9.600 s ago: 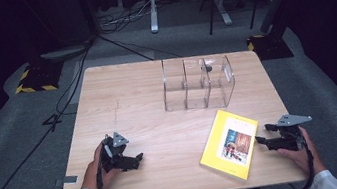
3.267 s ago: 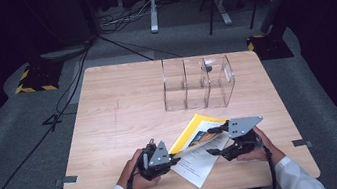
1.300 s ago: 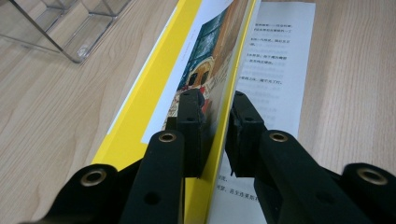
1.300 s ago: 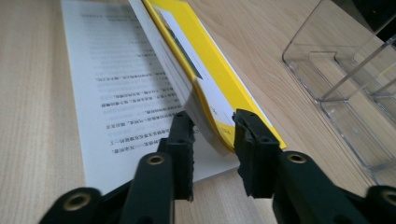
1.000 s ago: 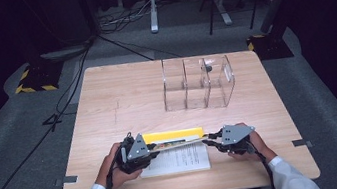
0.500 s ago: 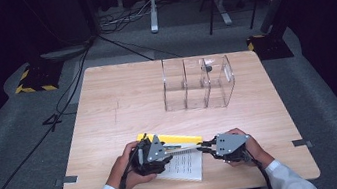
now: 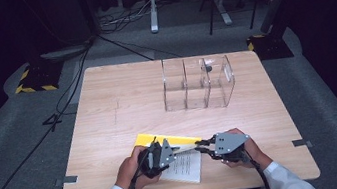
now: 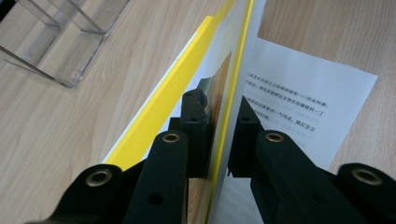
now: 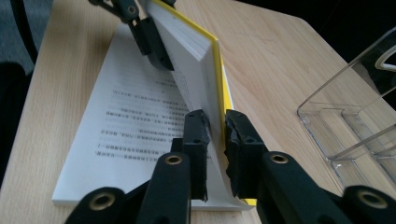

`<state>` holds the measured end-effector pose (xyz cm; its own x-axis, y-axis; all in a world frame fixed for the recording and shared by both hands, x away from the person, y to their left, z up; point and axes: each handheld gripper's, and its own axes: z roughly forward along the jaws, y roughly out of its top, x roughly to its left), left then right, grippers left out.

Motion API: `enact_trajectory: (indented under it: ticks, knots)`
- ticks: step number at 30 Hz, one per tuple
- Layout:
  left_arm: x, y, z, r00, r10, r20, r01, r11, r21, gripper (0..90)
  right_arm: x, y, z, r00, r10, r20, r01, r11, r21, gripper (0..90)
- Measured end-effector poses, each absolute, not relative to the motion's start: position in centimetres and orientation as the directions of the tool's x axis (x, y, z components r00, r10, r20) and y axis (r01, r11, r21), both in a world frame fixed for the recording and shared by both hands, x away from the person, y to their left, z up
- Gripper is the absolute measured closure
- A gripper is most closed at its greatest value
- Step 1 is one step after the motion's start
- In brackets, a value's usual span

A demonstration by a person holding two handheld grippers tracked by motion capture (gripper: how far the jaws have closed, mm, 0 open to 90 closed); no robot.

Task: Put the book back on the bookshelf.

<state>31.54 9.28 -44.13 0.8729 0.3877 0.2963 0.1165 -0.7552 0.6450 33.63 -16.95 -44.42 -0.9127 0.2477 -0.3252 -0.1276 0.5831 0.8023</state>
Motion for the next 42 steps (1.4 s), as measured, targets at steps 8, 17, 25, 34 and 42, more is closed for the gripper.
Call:
enact_trajectory:
  ticks: [8,17,25,34,42]
  knots:
    - [32.0,11.8,-43.0,0.871,0.431,0.237,0.13,-0.666,0.734,83.4,35.9,-20.2,-43.9,-0.887,0.408,-0.215,0.03,0.517,0.855,51.7]
    - [31.9,13.8,-42.2,0.867,0.46,0.192,0.144,-0.599,0.788,83.7,38.4,-18.8,-47.8,-0.876,0.45,-0.175,0.171,0.627,0.76,34.8]
    - [32.0,13.9,-42.4,0.867,0.465,0.18,0.147,-0.583,0.799,83.4,38.6,-17.7,-48.1,-0.879,0.464,-0.111,0.183,0.543,0.82,29.2]
    - [31.8,14.4,-43.5,0.861,0.505,0.052,0.248,-0.508,0.825,79.0,38.7,-17.7,-47.5,-0.885,0.463,-0.041,0.19,0.442,0.877,43.9]
    - [30.9,14.8,-44.5,0.85,0.519,0.084,0.237,-0.522,0.82,78.9,38.7,-16.5,-47.6,-0.906,0.424,-0.011,0.195,0.44,0.877,53.6]
